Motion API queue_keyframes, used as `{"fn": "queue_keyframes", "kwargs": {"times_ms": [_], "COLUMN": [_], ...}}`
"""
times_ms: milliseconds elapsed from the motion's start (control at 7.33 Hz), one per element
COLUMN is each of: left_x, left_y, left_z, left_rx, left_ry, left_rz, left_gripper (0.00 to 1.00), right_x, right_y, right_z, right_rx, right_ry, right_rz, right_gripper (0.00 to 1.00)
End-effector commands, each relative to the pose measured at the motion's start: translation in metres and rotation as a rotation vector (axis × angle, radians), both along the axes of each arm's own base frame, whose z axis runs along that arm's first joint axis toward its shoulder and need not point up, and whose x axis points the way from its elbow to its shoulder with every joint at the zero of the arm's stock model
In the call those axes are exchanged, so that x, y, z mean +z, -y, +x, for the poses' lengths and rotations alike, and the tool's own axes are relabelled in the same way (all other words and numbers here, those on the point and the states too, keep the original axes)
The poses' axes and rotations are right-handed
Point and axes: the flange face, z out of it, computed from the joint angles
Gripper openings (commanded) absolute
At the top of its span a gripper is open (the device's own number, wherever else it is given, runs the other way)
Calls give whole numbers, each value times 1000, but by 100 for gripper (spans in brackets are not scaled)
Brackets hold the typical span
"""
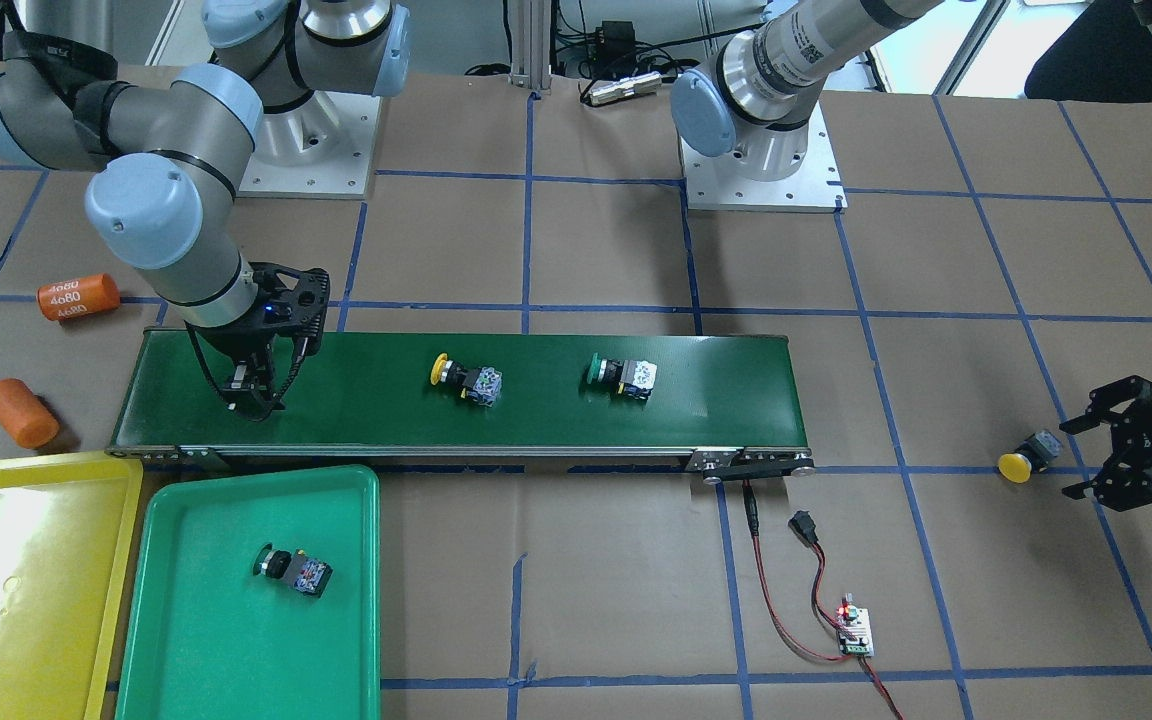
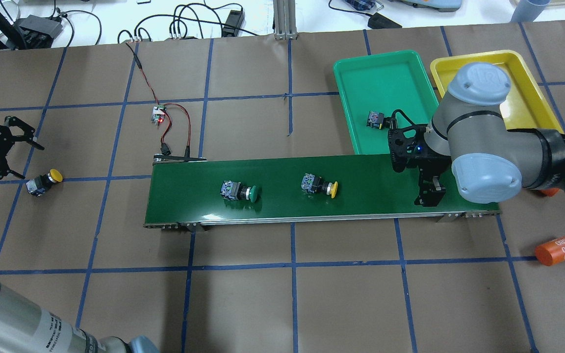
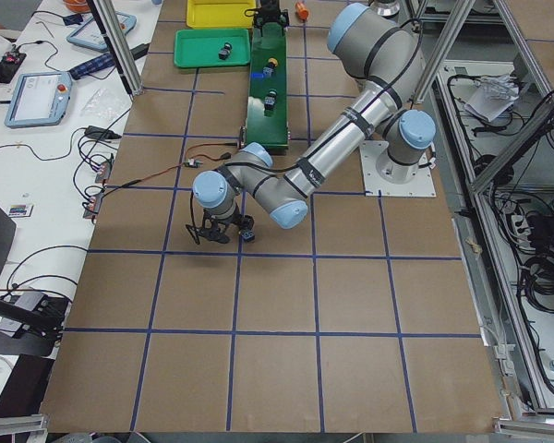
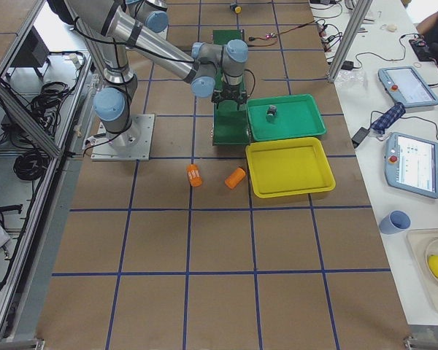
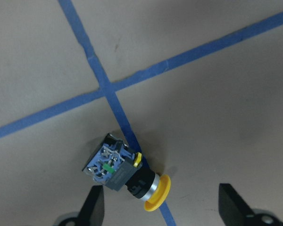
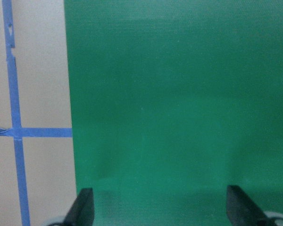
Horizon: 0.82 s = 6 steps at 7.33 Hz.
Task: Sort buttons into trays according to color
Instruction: 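Return right gripper to belt end while left moves to last yellow button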
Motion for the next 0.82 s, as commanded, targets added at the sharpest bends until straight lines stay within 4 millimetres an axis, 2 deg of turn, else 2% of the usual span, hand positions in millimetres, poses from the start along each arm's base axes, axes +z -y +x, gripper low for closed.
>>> {"fn": "queue_keyframes", "kwargs": {"times_ms": [0,136,545,682], "left_x": [-24,-26,-27,-33], "left_y": [-8,-10,-14,-12], "left_z": [-3,1,5,19], "left_rx": [11,24,28,25], "left_ry": [-29,-29,-27,-17], "left_rz": [29,33,43,23], "left_gripper": [96,96,89,90], "right_x": [-1,0,0,1], "right_y": [-6,-8,-8,-7], "right_z": [26,39,41,41], "right_rx": [39,33,10,-26], "right_ry": [-2,-4,-6,-9], "right_rz": [2,-1,-2,-2], "right_gripper": [100,100,100,100]}}
